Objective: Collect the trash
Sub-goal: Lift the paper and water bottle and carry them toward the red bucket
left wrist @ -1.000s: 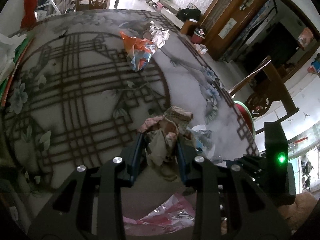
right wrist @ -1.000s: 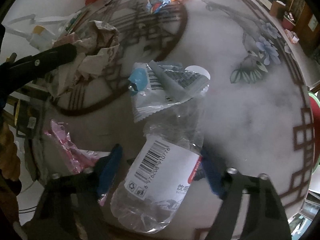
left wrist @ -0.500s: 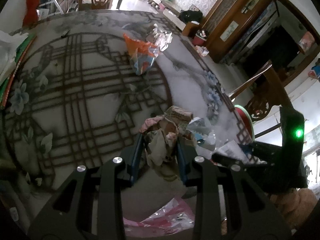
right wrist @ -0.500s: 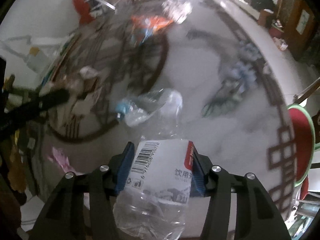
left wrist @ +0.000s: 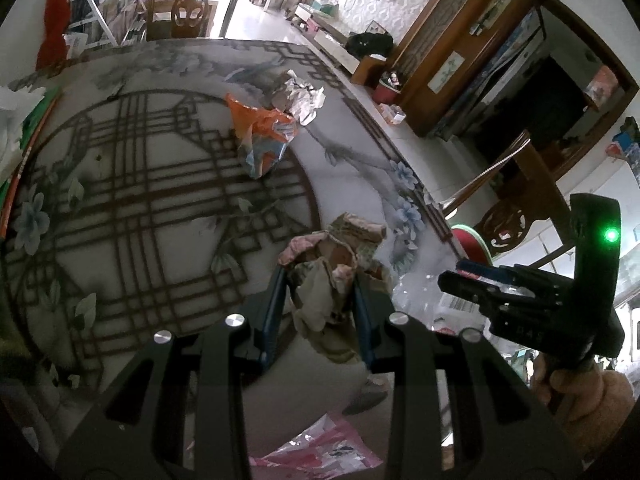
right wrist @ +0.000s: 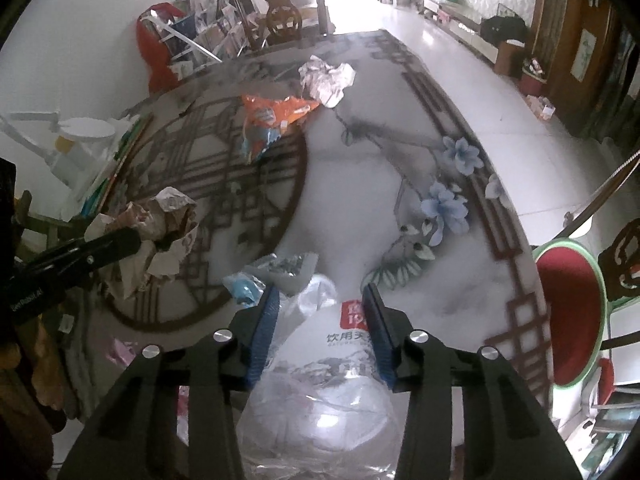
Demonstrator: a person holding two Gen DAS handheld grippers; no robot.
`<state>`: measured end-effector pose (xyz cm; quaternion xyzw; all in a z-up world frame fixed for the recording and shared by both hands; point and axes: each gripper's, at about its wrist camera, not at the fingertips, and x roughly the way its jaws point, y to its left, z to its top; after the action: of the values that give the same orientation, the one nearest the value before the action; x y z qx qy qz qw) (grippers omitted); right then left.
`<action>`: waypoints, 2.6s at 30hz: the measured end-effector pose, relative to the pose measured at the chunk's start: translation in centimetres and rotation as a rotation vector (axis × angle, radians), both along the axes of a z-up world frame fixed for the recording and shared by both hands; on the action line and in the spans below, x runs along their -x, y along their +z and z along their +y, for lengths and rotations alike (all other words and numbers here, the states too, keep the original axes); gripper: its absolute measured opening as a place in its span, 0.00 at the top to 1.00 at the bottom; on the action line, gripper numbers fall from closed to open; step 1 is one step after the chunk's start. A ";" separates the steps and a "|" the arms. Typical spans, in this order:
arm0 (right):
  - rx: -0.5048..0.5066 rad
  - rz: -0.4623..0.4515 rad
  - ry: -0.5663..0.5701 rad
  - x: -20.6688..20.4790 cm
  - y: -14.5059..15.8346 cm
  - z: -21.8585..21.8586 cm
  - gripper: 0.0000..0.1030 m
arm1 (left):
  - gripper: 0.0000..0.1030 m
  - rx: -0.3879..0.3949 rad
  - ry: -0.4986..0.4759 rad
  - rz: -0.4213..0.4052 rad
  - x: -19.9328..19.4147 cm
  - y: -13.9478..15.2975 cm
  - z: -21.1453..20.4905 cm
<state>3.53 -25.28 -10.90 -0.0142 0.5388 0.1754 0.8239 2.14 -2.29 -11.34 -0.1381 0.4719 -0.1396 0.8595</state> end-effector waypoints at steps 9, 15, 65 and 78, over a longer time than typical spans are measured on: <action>-0.019 0.018 -0.020 -0.4 -0.2 -1.2 0.50 | 0.70 -0.004 -0.009 0.011 -0.2 -0.1 -0.4; 0.055 0.078 0.053 0.7 -1.3 -2.3 0.29 | 0.69 -0.001 -0.008 0.023 -0.1 -0.3 -0.3; -0.144 -0.027 -0.160 0.0 2.5 -16.4 0.48 | 0.68 -0.006 -0.137 0.000 -3.2 1.3 -14.6; -0.166 -0.018 -0.227 -0.8 2.2 -26.2 0.48 | 0.68 -0.011 -0.212 -0.016 -5.3 2.0 -24.9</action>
<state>4.34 -51.48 -8.74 0.1136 0.5132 0.1247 0.8415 7.48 -27.21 -9.30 -0.0817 0.4776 -0.2282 0.8445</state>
